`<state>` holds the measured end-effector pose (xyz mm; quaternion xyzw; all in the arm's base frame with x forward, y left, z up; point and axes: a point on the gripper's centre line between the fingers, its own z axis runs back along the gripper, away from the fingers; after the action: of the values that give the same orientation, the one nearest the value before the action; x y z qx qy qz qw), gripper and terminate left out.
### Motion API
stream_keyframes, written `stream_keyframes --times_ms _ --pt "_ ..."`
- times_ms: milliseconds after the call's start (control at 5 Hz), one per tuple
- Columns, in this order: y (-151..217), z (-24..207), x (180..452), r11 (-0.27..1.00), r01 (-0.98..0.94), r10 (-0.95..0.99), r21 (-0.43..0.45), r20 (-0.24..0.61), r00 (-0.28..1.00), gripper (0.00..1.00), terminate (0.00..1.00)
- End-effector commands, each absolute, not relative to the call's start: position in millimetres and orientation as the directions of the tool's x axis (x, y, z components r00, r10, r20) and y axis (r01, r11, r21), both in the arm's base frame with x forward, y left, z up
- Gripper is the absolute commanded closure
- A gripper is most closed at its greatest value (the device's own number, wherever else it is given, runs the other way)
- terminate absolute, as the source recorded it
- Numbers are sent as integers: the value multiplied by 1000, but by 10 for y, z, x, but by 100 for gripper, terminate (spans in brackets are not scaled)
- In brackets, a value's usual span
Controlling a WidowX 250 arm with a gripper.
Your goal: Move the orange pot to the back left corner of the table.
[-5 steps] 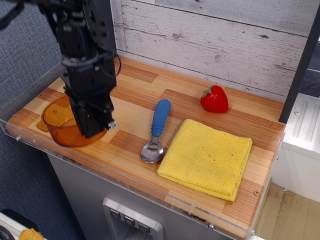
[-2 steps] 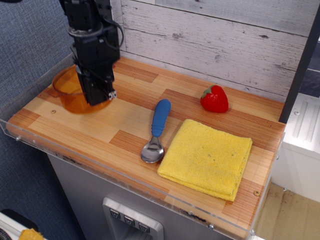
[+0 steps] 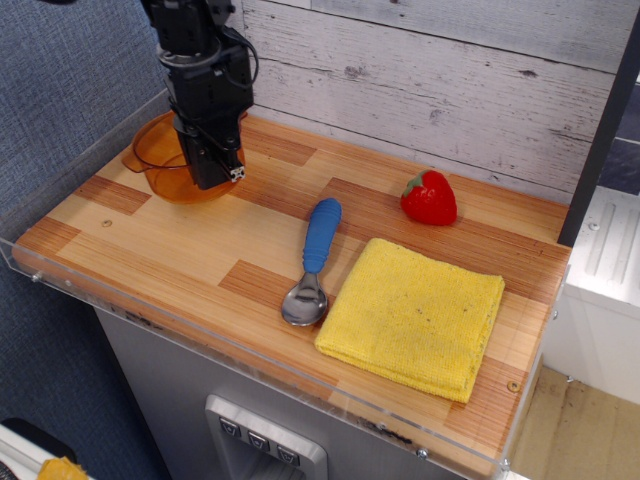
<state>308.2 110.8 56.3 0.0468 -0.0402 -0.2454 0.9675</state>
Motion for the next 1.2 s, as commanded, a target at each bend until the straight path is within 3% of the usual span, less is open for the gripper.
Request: stream_keyframes --times_ms 0,400,600,800,1000 --pt "1137 633 3523 824 545 -558 155 49 829 100 0" --pt "1160 539 3597 823 551 -562 134 59 825 100 0" --pt "1152 509 3622 832 537 -545 137 23 838 100 0" --pt "1158 588 3597 859 491 -501 143 41 864 0 0" --pt "1205 715 3537 877 458 -472 146 76 878 0 0"
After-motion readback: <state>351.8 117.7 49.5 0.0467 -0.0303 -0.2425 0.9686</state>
